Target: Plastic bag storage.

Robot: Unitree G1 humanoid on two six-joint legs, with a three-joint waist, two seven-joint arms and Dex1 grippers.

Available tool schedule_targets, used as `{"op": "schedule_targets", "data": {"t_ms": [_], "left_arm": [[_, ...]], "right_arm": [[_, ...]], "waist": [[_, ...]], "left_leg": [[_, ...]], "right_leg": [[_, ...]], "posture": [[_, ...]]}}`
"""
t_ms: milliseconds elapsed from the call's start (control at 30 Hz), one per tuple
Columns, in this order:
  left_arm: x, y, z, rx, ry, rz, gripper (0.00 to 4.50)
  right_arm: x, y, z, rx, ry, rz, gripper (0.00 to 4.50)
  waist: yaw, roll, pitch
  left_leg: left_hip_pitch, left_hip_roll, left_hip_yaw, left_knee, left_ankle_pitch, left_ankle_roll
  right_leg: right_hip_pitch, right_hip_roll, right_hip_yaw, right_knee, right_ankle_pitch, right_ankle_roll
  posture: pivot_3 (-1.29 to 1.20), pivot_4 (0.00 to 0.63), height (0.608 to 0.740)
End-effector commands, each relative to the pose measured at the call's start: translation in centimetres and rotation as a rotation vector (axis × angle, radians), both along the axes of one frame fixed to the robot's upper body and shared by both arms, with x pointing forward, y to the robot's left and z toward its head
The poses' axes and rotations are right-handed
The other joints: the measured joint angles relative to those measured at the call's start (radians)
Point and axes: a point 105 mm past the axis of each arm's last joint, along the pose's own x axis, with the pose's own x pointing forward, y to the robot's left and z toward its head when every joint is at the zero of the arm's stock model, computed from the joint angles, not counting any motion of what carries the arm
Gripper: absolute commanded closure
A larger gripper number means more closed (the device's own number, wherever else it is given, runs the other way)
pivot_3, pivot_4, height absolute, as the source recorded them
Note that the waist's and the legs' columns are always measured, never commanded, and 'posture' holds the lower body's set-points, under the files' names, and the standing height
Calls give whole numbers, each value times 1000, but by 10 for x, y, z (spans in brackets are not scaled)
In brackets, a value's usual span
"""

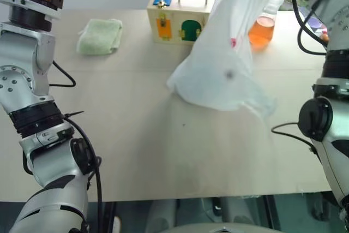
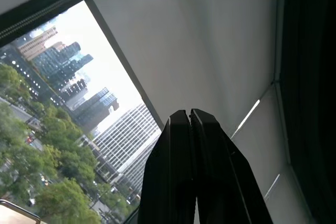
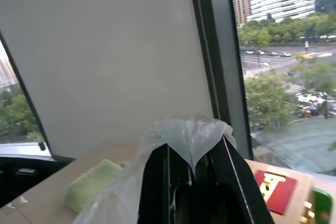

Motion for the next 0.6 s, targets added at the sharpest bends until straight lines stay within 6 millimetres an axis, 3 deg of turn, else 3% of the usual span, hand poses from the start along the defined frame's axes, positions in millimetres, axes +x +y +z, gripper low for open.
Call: {"op": "schedule_targets", "data": {"t_ms": [33,133,233,367,433,500,600], "left_arm": [[-7,-32,-30,168,36,-63,4396],[-16,-58,-73,311,93,-122,3601],[-22,-88,-132,454,226,-131,2203],[-36,-108,-163,561,251,-117,229],[-42,-120,-179,637,269,-139,99],[-46,-130,-197,728,295,-157,99],[-48,-135,-212,763,335,-198,99]], "right_arm": [[-19,-2,2,-48,-55,-9,4500],[-16,-9,-25,-93,8,-75,4500],[-18,-17,-88,-234,136,-152,4500],[-36,-24,-154,-329,294,-179,4500],[-49,-19,-195,-428,382,-166,4500],[-62,-10,-222,-515,421,-133,4500],[-72,24,-224,-433,418,-24,4500]], "waist": [[-9,1,0],[-14,1,0],[-5,0,-1],[5,1,0],[7,2,-1],[6,3,-1],[-9,2,-1]], "left_leg": [[1,0,1,0,0,0],[1,0,3,0,0,0],[2,0,3,0,0,1],[0,0,3,5,-2,4],[1,-1,3,7,-3,5],[4,0,3,8,-3,5],[10,0,4,8,-3,5]], "right_leg": [[0,0,1,0,0,0],[-2,0,4,0,0,0],[-2,0,4,0,0,0],[-2,0,4,2,0,0],[-2,0,5,3,0,0],[2,0,5,3,0,0],[6,2,7,3,0,0]], "posture": [[0,150,740],[0,150,740],[0,150,740],[0,150,740],[0,150,740],[0,150,740],[0,150,740]]}}
